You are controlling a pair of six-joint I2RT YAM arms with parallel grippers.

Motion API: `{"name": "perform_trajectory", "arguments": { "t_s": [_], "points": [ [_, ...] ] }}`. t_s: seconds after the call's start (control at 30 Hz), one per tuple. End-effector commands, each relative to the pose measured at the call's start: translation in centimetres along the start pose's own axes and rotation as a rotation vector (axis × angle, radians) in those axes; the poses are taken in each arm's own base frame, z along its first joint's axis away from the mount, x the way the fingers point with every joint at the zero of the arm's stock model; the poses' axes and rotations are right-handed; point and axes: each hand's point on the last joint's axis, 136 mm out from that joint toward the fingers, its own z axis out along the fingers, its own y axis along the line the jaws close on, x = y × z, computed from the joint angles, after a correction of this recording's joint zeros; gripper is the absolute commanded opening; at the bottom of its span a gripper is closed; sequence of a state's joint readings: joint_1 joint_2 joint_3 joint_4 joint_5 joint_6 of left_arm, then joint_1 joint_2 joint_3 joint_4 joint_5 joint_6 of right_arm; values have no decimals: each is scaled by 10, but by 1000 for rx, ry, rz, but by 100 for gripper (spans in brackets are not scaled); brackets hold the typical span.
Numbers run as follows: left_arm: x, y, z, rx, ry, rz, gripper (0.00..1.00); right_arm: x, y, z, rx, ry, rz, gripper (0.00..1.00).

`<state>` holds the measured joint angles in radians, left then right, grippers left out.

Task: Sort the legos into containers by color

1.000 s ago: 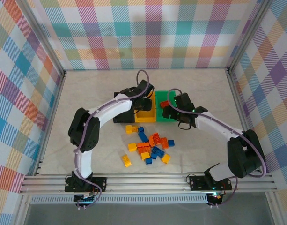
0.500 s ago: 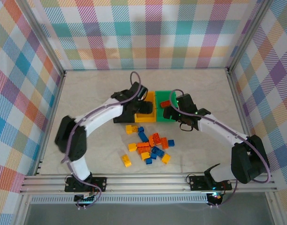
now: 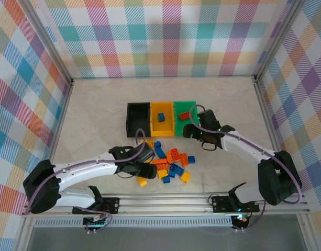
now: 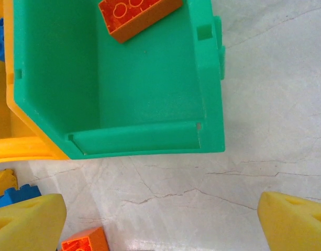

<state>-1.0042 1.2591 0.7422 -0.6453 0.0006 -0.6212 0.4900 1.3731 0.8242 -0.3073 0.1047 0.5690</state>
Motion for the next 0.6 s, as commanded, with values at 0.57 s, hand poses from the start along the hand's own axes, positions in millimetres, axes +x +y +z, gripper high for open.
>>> {"name": "perform_trajectory", "arguments": {
  "t_s": [0.57],
  "points": [
    [37,29,30,-121,96,-81,81,-4,17,-21,-118,-44,-46,94]
  ]
}}
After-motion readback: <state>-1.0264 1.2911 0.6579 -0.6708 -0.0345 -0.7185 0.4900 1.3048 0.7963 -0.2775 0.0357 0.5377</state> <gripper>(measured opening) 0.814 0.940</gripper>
